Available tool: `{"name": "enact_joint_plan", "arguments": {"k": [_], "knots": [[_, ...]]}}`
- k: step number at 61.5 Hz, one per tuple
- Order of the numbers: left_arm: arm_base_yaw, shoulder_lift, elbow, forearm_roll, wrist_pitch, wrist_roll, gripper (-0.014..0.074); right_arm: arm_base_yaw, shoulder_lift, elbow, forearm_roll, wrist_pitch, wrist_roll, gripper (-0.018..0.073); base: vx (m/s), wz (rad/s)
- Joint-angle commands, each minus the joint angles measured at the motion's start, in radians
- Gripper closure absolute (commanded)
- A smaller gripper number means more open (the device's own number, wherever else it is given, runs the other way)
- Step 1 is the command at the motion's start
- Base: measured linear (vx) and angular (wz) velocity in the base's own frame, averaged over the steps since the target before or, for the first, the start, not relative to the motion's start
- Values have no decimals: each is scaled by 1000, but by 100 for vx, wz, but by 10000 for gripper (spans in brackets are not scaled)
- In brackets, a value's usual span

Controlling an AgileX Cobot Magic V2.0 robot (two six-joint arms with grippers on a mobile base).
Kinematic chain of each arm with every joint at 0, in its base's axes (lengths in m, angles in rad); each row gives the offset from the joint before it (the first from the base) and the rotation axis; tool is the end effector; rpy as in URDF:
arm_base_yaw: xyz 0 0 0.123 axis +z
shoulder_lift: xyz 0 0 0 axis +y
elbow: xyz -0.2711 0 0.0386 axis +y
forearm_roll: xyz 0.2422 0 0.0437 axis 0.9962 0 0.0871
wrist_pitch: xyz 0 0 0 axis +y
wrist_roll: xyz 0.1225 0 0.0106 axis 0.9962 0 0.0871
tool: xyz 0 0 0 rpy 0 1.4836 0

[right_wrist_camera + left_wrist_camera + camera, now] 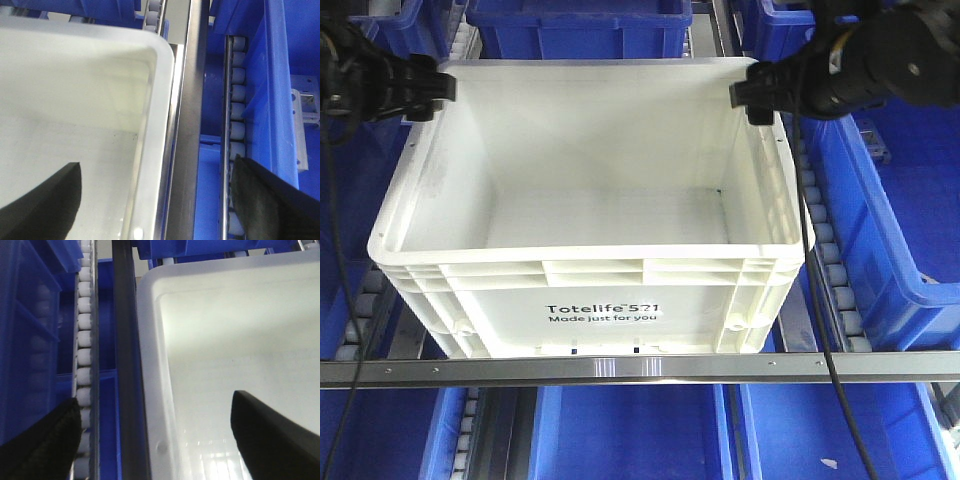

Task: Move bin from left to right shelf

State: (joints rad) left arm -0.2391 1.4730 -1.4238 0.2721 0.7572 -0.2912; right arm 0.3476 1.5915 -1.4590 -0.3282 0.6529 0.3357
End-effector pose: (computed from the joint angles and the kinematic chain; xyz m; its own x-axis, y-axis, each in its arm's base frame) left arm 0.3438 -0.0604 0.3503 -0.6324 0.0621 -0.7722 0.0382 0.9981 0.0489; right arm 0.3696 0.1083 0.3294 -0.5974 -0.1419 -0.7893 -0.1476 0.9869 -0.0656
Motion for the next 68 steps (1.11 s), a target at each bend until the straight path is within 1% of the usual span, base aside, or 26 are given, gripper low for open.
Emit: {"name": "enact_joint_plan", "arguments": {"k": [1, 8, 14, 19, 24, 28, 31, 37, 42, 43, 56, 59, 64, 68], "knots": [[-7, -100, 5, -46, 6, 67, 44, 0, -123, 84, -26, -111, -9, -1, 0, 0], [-7, -212, 109, -138, -5, 160, 59, 1, -258, 234, -26, -160, -10, 12, 0, 0], [-7, -329, 214, -240, -5, 249, 63, 1, -377, 337, -22, -152, -14, 17, 0, 0], [-7, -427, 293, -334, 10, 344, 63, 1, -482, 414, -18, -116, -26, 17, 0, 0], [-7, -532, 371, -421, 38, 437, 63, 1, -598, 490, -2, -76, -76, 17, 0, 0], [-7, -603, 427, -466, 56, 494, 63, 1, -694, 549, 21, -56, -119, 17, 0, 0], [-7, -657, 465, -490, 72, 522, 63, 1, -751, 598, 52, -41, -160, 17, 0, 0], [-7, -745, 522, -499, 101, 522, 63, 1, -862, 684, 120, 14, -236, 17, 0, 0], [-7, -804, 555, -499, 125, 521, 63, 1, -948, 742, 168, 58, -254, 17, 0, 0], [-7, -850, 584, -497, 131, 518, 63, 0, -1019, 784, 185, 83, -253, 17, 0, 0], [-7, -890, 619, -477, 128, 500, 63, 0, -1101, 825, 172, 105, -250, 17, 0, 0], [-7, -890, 619, -470, 124, 471, 63, 0, -1101, 825, 172, 117, -250, 17, 0, 0], [-7, -890, 619, -429, 119, 409, 63, 0, -1098, 825, 172, 140, -250, 17, 0, 0], [-7, -890, 619, -405, 122, 389, 63, 0, -1098, 825, 173, 156, -260, 17, 0, 0]]}}
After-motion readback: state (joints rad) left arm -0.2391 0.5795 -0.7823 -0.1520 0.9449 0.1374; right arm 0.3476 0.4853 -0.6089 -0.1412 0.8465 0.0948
